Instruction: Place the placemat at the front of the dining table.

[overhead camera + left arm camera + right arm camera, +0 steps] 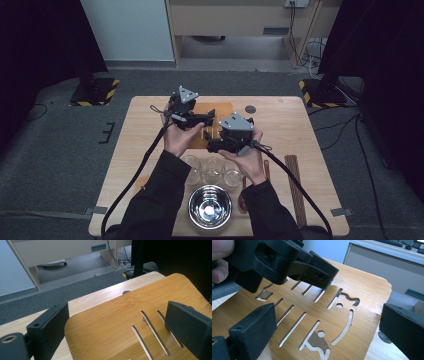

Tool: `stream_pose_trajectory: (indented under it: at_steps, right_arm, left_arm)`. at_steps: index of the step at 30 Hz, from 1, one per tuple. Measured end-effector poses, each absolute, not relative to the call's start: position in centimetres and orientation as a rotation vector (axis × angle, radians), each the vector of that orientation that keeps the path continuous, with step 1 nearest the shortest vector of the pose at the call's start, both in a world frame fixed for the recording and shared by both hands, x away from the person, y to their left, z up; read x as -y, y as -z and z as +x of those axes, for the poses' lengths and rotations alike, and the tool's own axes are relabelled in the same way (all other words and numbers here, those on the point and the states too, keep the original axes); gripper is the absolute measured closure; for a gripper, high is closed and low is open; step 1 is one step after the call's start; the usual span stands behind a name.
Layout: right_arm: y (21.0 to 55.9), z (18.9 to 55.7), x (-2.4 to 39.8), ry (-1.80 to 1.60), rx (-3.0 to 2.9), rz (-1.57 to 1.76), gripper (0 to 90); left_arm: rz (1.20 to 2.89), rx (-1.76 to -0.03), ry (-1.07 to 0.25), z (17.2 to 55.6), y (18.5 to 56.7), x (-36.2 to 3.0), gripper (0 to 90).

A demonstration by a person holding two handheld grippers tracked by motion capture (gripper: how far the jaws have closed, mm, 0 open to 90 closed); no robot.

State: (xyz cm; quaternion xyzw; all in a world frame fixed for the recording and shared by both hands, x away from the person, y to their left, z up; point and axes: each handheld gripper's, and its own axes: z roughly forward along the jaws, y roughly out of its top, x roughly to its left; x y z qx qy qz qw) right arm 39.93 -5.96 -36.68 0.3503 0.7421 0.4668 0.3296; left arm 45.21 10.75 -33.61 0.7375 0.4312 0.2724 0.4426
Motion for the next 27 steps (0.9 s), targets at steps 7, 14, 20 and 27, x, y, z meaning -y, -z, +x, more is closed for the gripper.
stream_pose_trajectory:
  at_steps: [7, 14, 20, 27]
  right_arm:
    - [36.9, 40.9, 6.4, -1.212, -1.946, 0.919, 1.6]
    - [37.4, 42.1, 6.6, -1.208, -1.949, 0.924, 1.6]
    - [38.1, 43.0, 6.3, -1.202, -1.956, 0.926, 1.6]
    - [38.9, 44.1, 6.2, -1.187, -1.961, 0.925, 1.6]
  left_arm:
    - [1.831, -1.074, -0.672, 46.4, 34.0, -10.2, 5.9]
    - [1.834, -1.08, -0.663, 47.6, 34.5, -10.1, 5.9]
    - [1.841, -1.087, -0.66, 48.5, 35.2, -10.2, 5.9]
    - [1.844, -1.092, -0.657, 49.7, 36.2, -10.3, 5.9]
